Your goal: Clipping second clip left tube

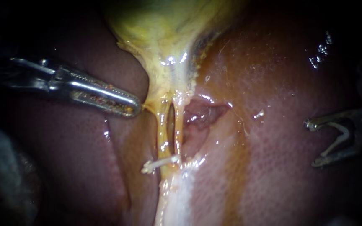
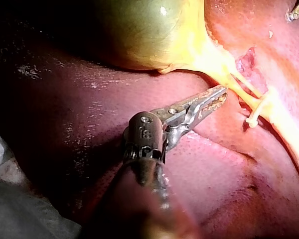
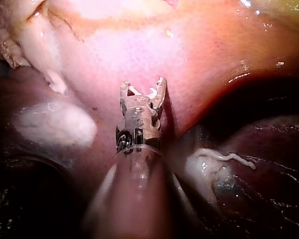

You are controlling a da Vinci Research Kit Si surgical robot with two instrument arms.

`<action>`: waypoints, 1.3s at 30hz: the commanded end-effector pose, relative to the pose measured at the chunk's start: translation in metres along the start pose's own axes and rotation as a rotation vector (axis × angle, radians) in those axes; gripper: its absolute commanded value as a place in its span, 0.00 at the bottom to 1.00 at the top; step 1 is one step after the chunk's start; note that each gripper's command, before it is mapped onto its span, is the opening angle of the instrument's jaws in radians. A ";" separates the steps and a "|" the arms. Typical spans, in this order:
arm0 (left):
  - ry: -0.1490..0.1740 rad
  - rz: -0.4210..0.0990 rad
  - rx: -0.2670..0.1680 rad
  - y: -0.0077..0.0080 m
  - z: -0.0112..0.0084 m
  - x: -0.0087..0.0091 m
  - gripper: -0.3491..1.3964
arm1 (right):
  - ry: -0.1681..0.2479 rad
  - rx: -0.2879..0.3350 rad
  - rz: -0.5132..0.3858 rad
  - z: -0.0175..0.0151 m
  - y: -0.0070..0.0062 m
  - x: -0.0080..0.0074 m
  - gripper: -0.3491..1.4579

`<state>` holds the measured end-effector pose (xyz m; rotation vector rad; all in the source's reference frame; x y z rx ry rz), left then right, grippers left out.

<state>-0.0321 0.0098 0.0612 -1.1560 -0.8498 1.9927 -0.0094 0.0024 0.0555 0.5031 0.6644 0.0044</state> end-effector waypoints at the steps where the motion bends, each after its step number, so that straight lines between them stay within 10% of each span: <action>1: 0.000 0.000 0.000 0.0000 -0.0001 0.0000 0.00 | 0.000 0.000 -0.001 0.0000 0.0000 0.0000 0.46; 15: 0.024 -0.010 0.032 0.0001 -0.0071 0.0032 0.00 | 0.000 0.001 0.011 -0.0001 -0.0001 0.0001 0.46; 28: 0.030 -0.009 0.037 0.0002 -0.0081 0.0035 0.00 | 0.001 0.004 0.013 -0.0006 -0.0003 0.0005 0.47; 39: 0.030 -0.009 0.038 0.0003 -0.0081 0.0035 0.00 | 0.205 0.036 0.081 -0.0008 -0.0010 0.0068 0.47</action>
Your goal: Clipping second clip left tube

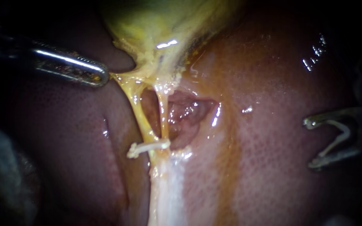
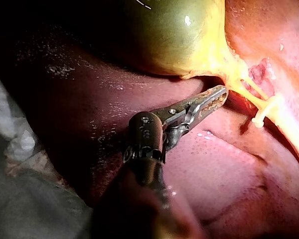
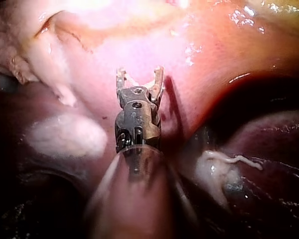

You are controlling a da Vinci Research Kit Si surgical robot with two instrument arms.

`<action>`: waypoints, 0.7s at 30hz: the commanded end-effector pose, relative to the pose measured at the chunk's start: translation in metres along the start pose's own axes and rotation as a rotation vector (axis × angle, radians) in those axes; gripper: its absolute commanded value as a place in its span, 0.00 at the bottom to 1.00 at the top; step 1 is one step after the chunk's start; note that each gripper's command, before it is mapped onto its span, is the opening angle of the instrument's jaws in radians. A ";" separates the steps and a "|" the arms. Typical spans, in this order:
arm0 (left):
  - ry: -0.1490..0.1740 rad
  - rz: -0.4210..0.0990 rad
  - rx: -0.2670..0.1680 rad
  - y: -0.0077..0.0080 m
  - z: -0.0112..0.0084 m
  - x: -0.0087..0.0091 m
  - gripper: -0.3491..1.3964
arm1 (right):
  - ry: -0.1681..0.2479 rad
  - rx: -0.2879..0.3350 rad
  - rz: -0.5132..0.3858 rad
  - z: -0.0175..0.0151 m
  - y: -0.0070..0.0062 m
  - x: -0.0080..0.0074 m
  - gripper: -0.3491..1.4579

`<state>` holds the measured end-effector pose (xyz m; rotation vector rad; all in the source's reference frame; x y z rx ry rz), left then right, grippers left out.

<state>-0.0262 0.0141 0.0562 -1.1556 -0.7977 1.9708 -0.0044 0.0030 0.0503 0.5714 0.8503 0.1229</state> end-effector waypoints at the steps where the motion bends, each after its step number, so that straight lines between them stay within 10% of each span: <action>1: 0.000 0.000 0.000 0.0000 0.0000 0.0000 0.00 | 0.013 0.005 0.007 0.0007 0.0000 0.0005 0.47; 21: 0.000 0.000 0.000 0.0000 0.0000 0.0000 0.00 | 0.213 0.121 0.243 0.0117 0.0012 0.0114 0.46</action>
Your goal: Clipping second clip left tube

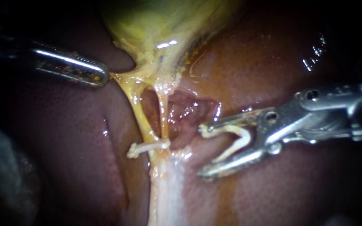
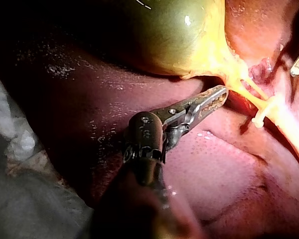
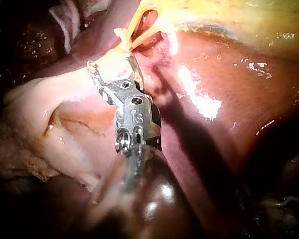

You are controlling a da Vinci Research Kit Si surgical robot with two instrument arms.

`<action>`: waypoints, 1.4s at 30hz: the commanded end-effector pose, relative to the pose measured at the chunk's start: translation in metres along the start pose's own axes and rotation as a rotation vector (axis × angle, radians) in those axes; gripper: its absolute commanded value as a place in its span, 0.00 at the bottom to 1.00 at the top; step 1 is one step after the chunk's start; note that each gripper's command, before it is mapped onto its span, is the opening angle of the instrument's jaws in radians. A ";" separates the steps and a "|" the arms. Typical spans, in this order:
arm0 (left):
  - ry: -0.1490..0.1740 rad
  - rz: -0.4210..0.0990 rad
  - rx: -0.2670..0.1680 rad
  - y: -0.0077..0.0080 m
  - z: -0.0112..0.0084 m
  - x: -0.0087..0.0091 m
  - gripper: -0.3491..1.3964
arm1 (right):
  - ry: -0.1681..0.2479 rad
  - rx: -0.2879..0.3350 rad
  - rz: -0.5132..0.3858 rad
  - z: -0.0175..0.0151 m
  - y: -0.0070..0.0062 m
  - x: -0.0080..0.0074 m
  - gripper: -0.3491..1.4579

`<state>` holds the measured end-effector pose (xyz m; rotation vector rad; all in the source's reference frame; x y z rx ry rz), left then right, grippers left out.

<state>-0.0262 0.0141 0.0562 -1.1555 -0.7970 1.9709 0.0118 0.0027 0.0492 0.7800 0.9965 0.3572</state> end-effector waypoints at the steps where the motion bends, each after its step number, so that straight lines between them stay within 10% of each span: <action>1: 0.000 0.000 0.000 0.0000 0.0001 0.0000 0.00 | 0.005 0.002 0.011 0.0005 0.0002 0.0002 0.46; 13: 0.000 0.000 0.001 0.0000 0.0001 0.0000 0.00 | 0.093 0.012 0.127 0.0040 0.0032 0.0017 0.46; 33: 0.000 0.001 0.001 -0.0001 0.0002 -0.0002 0.00 | 0.083 -0.009 0.192 0.0078 0.0073 -0.0053 0.46; 42: 0.001 0.001 0.003 -0.0001 0.0005 -0.0003 0.00 | 0.087 0.004 0.201 0.0098 0.0079 -0.0049 0.46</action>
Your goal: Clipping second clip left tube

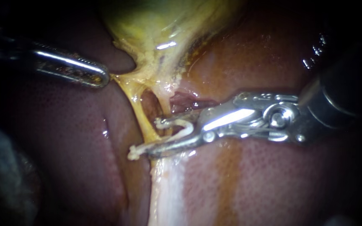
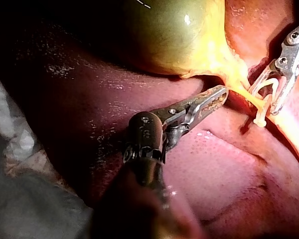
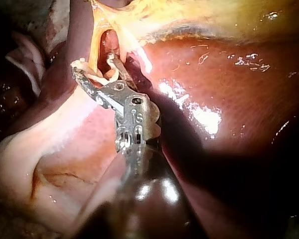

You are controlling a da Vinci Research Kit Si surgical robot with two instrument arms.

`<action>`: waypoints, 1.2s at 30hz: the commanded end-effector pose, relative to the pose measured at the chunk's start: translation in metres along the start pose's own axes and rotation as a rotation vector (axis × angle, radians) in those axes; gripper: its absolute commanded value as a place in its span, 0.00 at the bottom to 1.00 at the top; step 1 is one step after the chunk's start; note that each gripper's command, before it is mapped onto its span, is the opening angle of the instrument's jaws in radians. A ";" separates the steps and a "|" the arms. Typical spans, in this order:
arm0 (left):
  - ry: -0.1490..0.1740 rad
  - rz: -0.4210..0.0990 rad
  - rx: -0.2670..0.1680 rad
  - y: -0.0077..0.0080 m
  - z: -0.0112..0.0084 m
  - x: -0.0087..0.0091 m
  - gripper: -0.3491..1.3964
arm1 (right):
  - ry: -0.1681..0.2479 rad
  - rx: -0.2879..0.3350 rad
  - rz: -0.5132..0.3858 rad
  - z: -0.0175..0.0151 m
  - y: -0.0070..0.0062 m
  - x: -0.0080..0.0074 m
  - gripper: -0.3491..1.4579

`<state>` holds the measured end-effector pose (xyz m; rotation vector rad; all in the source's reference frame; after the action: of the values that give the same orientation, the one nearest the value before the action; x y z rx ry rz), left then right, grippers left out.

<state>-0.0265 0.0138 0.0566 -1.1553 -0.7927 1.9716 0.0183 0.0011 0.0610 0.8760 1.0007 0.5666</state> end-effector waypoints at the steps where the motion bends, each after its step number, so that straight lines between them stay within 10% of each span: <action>1: 0.000 0.000 0.000 0.0000 0.0000 0.0000 0.00 | 0.000 0.003 -0.001 0.0003 -0.0001 0.0001 0.46; 15: 0.000 0.000 0.000 0.0000 0.0001 0.0001 0.00 | 0.010 0.080 -0.003 0.0030 -0.0018 0.0011 0.45; 29: 0.000 0.000 0.000 0.0000 0.0000 0.0000 0.00 | 0.062 0.240 -0.020 0.0036 -0.0082 0.0028 0.44; 36: 0.000 0.000 0.000 0.0000 0.0000 0.0000 0.00 | 0.054 0.269 -0.026 0.0036 -0.0090 0.0031 0.43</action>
<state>-0.0265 0.0138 0.0566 -1.1552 -0.7922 1.9721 0.0232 -0.0028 0.0529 1.0891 1.1551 0.4401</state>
